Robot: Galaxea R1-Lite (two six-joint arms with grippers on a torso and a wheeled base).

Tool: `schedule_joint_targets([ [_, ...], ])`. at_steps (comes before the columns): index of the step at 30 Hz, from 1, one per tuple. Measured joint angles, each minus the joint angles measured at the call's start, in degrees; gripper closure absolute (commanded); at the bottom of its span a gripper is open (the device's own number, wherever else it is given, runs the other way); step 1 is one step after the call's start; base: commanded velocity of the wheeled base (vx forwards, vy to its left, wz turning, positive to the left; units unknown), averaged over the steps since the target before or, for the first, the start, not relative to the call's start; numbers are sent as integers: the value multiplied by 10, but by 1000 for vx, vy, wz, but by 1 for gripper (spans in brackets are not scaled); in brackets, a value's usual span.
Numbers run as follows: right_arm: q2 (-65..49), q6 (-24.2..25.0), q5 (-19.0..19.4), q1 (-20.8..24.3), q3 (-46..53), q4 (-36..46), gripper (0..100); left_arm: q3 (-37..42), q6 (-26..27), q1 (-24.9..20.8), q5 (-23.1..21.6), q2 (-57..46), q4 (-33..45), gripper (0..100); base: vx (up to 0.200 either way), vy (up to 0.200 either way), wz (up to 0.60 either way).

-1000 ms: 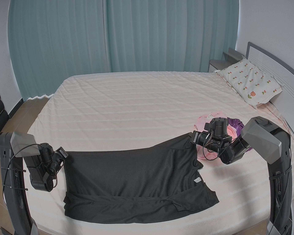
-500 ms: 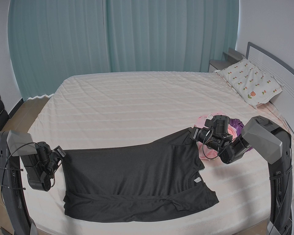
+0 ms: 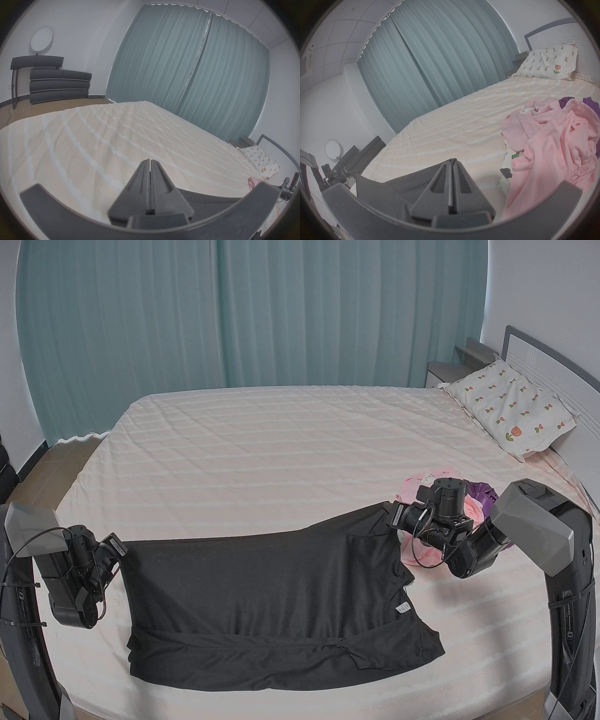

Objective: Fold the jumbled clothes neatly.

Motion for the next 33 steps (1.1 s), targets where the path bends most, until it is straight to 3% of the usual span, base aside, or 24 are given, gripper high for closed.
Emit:
schedule_joint_targets([
  [5, -10, 1, 5, -1, 14, -1, 100, 1, 2, 1, -2, 0, 0, 100, 0, 0, 0],
  [21, -109, 0, 81, -8, 197, -11, 100, 19, 52, 1, -11, 0, 0, 100, 0, 0, 0],
  [33, -146, -14, 114, -17, 310, -33, 100, 92, 75, 14, -73, -11, 0, 100, 0, 0, 0],
])
